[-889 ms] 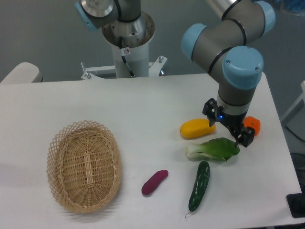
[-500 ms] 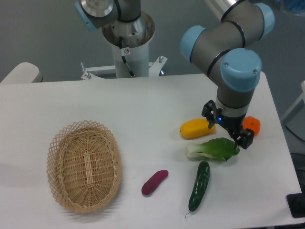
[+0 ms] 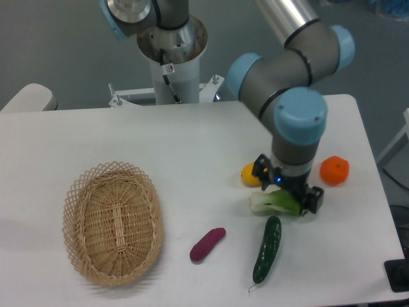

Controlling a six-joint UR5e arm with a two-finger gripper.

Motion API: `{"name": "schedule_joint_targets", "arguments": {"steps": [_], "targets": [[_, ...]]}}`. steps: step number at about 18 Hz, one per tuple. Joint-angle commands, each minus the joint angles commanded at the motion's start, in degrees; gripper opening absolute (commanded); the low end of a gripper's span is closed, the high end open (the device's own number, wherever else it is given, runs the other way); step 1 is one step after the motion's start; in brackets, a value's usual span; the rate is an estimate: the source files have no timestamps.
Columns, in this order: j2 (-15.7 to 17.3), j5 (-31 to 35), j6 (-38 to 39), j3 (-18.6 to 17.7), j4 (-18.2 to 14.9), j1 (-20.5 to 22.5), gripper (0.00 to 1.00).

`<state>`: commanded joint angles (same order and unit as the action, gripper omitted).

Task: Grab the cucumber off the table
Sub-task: 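Move the gripper from beside the bok choy over the green cucumber, then lower the open gripper around the cucumber and close on it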

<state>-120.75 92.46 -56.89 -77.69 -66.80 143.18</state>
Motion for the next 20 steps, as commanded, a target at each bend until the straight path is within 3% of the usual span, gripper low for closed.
{"name": "schedule_joint_targets", "arguments": {"steps": [1,4,11,20], "targets": [[-0.8,0.0,1.9,0.1,0.3,-0.4,1.00],[-3.3,0.0,6.5,0.1,5.5,-1.1,1.00],[-8.3,0.2,6.3,0.9,13.5,-1.2,1.00],[-9.5,0.7,2.2,-0.3,14.9,-1.2,1.00]]}}
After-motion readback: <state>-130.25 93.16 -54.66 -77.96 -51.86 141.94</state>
